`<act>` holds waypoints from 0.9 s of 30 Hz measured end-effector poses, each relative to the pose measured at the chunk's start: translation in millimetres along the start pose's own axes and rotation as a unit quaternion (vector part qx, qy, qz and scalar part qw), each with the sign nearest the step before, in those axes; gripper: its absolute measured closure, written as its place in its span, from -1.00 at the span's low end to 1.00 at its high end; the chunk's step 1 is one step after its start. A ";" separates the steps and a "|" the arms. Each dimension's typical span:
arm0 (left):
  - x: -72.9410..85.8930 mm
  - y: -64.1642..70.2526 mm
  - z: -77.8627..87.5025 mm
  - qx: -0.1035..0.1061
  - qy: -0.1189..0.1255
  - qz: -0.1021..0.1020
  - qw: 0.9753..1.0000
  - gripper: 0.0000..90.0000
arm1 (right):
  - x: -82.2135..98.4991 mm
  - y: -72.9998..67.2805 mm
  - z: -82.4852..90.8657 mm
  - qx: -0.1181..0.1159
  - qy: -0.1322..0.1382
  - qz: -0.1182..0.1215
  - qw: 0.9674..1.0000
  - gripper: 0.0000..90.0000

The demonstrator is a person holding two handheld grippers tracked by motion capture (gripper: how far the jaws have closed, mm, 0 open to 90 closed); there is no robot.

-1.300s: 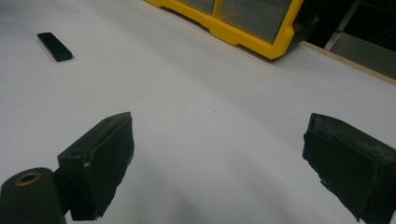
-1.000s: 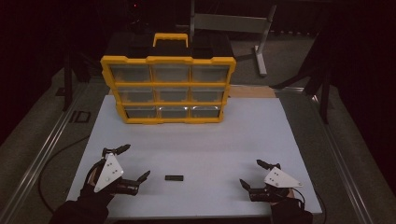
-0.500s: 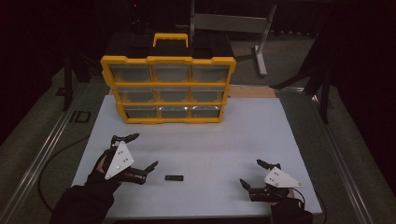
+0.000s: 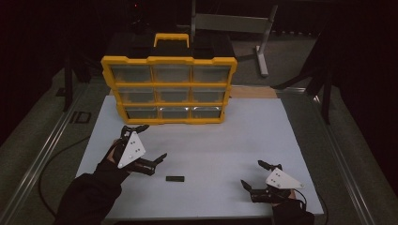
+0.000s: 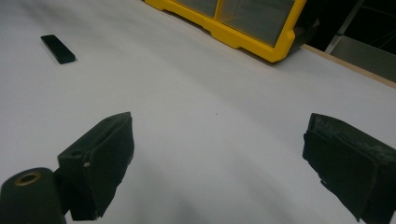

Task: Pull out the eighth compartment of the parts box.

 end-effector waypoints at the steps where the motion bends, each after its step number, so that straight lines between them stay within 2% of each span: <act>1: -0.6 -0.8 -1.6 0.001 -0.002 -0.003 1.000 -1.00 | -0.1 0.0 -0.1 -0.001 0.000 0.000 1.000 -0.80; 8: -4.3 -4.5 -12.9 0.004 -0.006 -0.016 1.000 -1.00 | -0.2 -0.7 -0.3 -0.002 0.002 -0.002 1.000 -0.80; 14: -7.0 -7.8 -22.2 0.003 -0.011 -0.027 1.000 -1.00 | -0.7 -1.2 0.2 -0.004 0.002 0.006 1.000 -0.80; 21: -11.2 -10.4 -33.2 0.005 -0.012 -0.042 0.999 -1.00 | -0.9 -0.9 0.1 -0.001 0.004 0.000 1.000 -0.80; 27: -12.7 -14.5 -44.9 -0.004 -0.018 -0.054 0.998 -1.00 | -0.6 -1.3 -0.5 -0.002 0.003 0.000 1.000 -0.80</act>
Point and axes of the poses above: each handheld gripper's, and its own axes: z roughly backward along the jaws, x roughly out of its underside, y roughly to its right, the point moved 8 cm from there along -z, roughly forward along the jaws, and after that the axes turned 8 degrees about -z, right-handed, at the moved point
